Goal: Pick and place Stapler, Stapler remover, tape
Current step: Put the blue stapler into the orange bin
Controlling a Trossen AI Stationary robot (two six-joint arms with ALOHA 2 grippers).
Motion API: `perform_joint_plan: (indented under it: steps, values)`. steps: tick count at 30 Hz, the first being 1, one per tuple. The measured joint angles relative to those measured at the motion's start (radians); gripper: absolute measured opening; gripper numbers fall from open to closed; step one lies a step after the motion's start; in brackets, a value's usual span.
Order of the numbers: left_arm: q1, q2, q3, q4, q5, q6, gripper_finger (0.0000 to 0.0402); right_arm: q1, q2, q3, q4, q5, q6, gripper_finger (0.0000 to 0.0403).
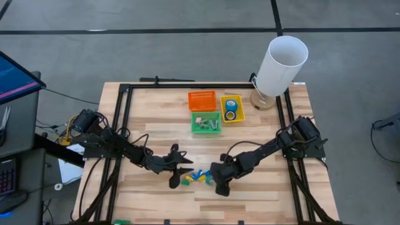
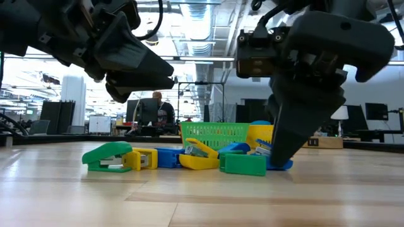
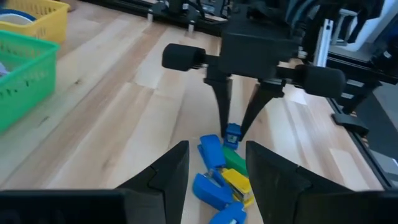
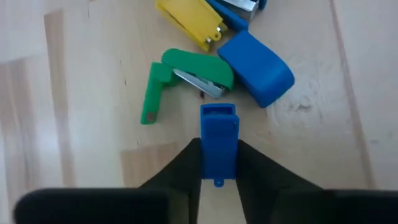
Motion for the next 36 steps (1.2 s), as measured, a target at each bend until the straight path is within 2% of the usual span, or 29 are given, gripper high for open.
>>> perform_joint_plan:
  steps: [3,8,12,15,21,24,29,33,36]
  values:
    - [0.023,0.0,0.0,0.001,-0.001,0.026,0.0149,-0.014,-0.001,0.0,-0.025,-0.004,-0.048,0.005]
    - [0.086,0.0,0.0,0.005,-0.001,0.083,0.0149,-0.038,-0.017,-0.001,-0.098,0.005,-0.083,0.0051]
    - [0.164,-0.004,0.0,0.004,0.055,0.147,0.0149,-0.048,-0.053,-0.008,-0.166,0.033,-0.087,0.006]
    - [0.236,-0.028,0.0,0.001,0.115,0.195,0.0149,-0.048,-0.093,-0.009,-0.194,0.082,-0.114,0.0058]
    - [0.387,-0.149,0.0,-0.039,0.375,0.287,0.0148,-0.072,-0.193,-0.007,-0.234,0.191,-0.193,0.0058]
    - [0.456,-0.231,0.0,-0.069,0.433,0.337,0.014,-0.114,-0.254,-0.006,-0.2,0.26,-0.273,0.0059]
    - [0.541,-0.355,0.0,-0.063,0.438,0.377,0.0129,-0.207,-0.343,-0.006,-0.07,0.341,-0.393,0.006]
    - [0.574,-0.433,0.0,-0.046,0.443,0.396,0.0127,-0.263,-0.382,-0.005,0.11,0.343,-0.515,0.006]
    - [0.587,-0.496,0.0,-0.043,0.506,0.395,0.0127,-0.286,-0.403,-0.005,0.226,0.327,-0.574,0.006]
